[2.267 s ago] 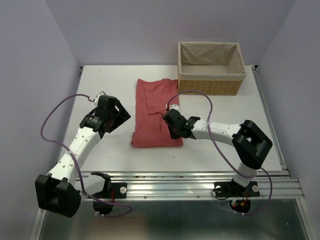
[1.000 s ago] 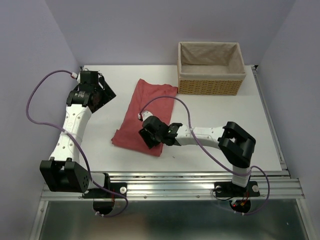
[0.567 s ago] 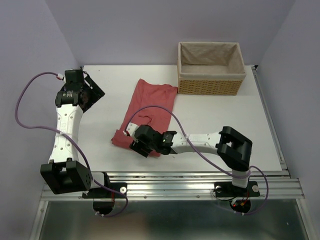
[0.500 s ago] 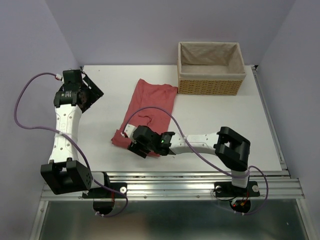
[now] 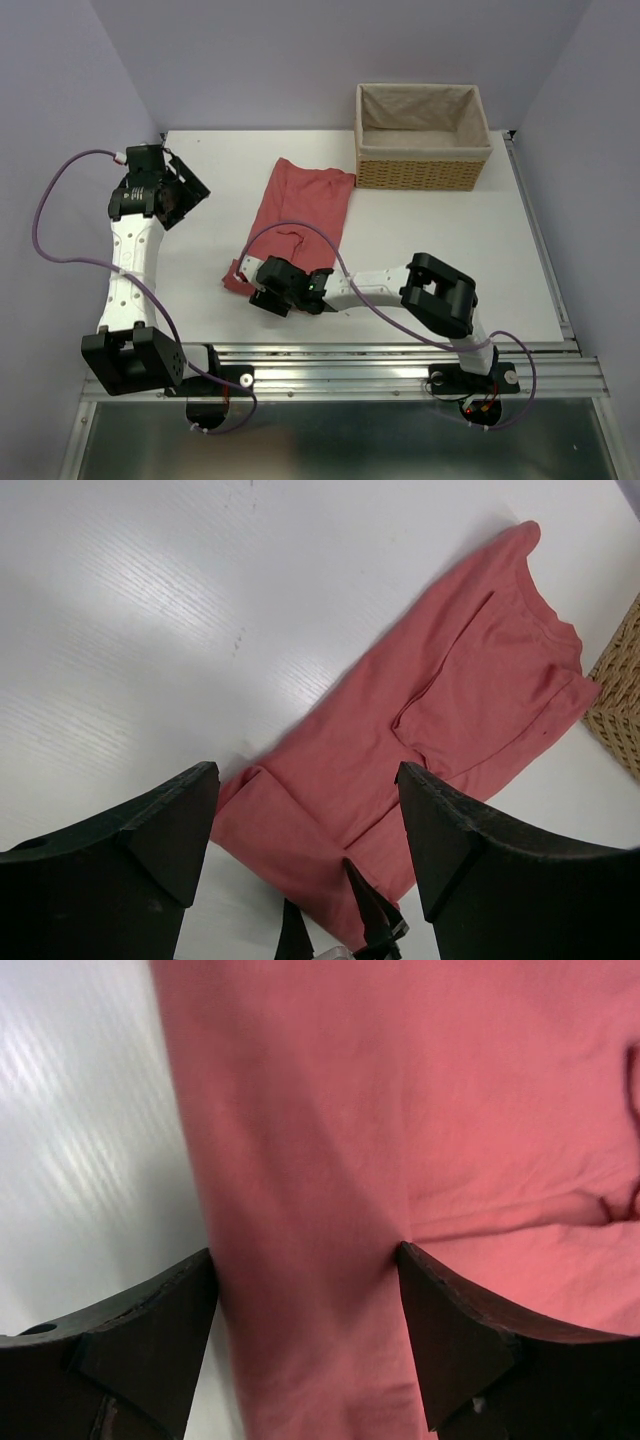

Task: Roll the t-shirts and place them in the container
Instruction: Roll the T-shirt to the center of the board.

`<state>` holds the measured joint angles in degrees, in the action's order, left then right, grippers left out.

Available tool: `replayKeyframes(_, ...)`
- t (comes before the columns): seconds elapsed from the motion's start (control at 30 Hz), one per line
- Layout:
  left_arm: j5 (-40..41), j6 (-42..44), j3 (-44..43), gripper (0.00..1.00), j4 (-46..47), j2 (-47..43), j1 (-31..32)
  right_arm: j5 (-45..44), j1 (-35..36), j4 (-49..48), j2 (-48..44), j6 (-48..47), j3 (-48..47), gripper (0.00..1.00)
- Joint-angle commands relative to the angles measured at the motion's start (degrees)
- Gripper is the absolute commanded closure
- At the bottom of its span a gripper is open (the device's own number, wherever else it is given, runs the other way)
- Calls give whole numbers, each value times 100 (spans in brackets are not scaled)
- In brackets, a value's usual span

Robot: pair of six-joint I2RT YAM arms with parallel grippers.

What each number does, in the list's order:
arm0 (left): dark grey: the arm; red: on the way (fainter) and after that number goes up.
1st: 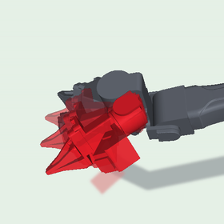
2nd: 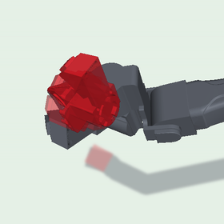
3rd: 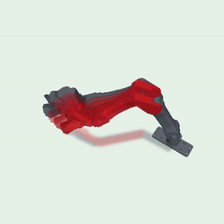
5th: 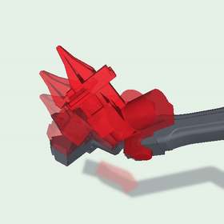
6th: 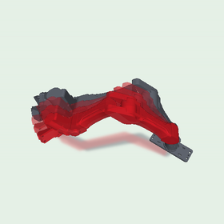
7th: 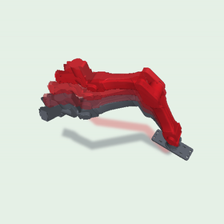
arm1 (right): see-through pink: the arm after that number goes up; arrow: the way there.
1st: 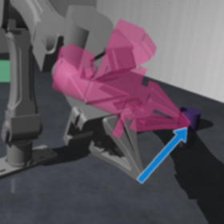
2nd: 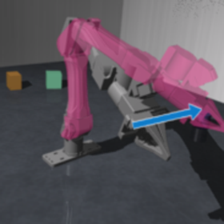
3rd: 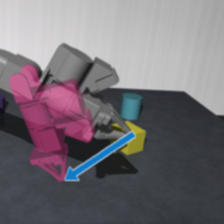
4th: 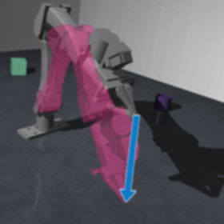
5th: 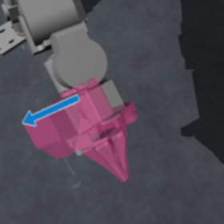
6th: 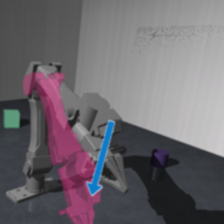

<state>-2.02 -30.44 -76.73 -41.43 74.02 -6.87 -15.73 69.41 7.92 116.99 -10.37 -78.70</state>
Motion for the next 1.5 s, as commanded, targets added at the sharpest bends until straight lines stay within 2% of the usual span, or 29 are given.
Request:
replayKeyframes(0.0, 18, 117, 158, 17, 161, -335, -25, -440, 29, -572, 149, -149, -102, 25)
replayKeyframes(0.1, 9, 117, 237, 17, 179, -336, -25, -519, 29, -643, 254, -149, -67, 29)
replayKeyframes(0.37, -35, 108, 387, 17, 205, -309, -25, -774, 82, -731, 439, -70, -102, 32)
replayKeyframes(0.77, -263, 90, 931, 15, 494, -458, -25, -564, 82, -898, 360, 597, -278, 99)
replayKeyframes(0.9, -307, -6, 1711, 11, 811, -651, -25, 94, -67, -889, 193, 984, -269, 99)
replayKeyframes(1.17, -562, -270, 2645, 14, 935, -573, -33, 1728, -708, -880, 61, 2108, -260, 99)
replayKeyframes(1.47, -984, -875, 3515, 13, 1523, -889, 11, 2231, -815, -889, 149, 2531, -278, 99)
